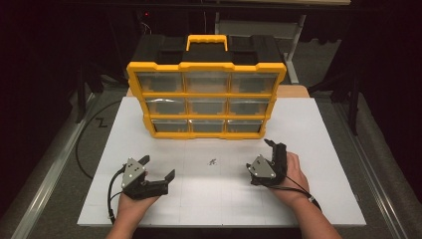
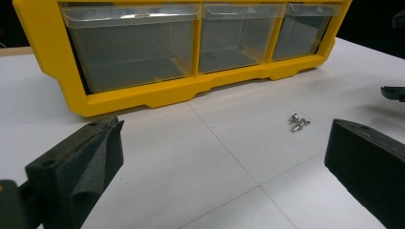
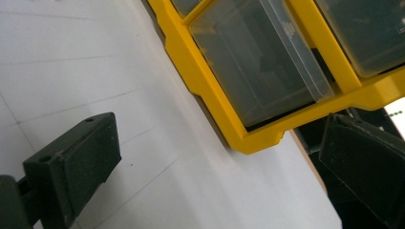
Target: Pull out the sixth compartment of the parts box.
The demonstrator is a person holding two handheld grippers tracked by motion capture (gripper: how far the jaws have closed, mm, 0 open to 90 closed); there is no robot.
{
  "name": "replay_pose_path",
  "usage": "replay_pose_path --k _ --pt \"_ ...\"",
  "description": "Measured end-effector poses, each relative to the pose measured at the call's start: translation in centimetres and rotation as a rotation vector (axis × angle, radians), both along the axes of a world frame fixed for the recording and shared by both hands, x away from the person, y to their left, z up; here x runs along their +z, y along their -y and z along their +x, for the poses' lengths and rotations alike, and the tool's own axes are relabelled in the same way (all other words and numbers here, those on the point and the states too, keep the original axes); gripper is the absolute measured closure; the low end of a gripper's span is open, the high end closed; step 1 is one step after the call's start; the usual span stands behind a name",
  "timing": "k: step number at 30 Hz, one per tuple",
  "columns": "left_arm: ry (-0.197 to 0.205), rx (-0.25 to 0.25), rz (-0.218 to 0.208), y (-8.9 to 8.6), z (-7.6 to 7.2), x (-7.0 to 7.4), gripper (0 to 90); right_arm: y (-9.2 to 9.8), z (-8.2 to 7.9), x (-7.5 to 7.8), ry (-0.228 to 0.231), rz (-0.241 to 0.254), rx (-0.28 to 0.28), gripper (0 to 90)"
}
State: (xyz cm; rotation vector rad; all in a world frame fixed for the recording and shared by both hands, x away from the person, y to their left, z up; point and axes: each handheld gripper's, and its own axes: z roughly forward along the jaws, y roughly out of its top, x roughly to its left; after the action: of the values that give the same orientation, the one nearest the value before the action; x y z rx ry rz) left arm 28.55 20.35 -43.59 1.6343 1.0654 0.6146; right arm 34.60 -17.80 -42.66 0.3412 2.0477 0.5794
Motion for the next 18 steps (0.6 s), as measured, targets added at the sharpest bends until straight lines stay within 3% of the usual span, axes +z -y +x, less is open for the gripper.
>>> replay_pose_path --k 5,8,11,14,18 --pt "-0.001 -0.002 0.006 0.09 0.00 -0.01 0.3 -0.26 -0.17 -0.17 0.019 -0.034 0.000 1.3" --pt "0.000 -0.004 0.011 0.17 -0.01 -0.02 0.3 -0.53 -0.30 -0.25 0.041 -0.079 0.013 1.3" --pt "0.000 -0.005 0.013 0.22 -0.01 -0.02 0.3 -0.73 -0.44 -0.36 0.047 -0.088 0.010 1.3" --pt "-0.001 -0.006 0.016 0.20 -0.01 -0.01 0.3 -0.86 -0.52 -0.35 0.058 -0.143 0.022 1.4" --pt "0.001 -0.005 0.015 0.21 -0.02 0.00 0.3 -0.97 -0.56 -0.43 0.070 -0.164 0.028 1.5"
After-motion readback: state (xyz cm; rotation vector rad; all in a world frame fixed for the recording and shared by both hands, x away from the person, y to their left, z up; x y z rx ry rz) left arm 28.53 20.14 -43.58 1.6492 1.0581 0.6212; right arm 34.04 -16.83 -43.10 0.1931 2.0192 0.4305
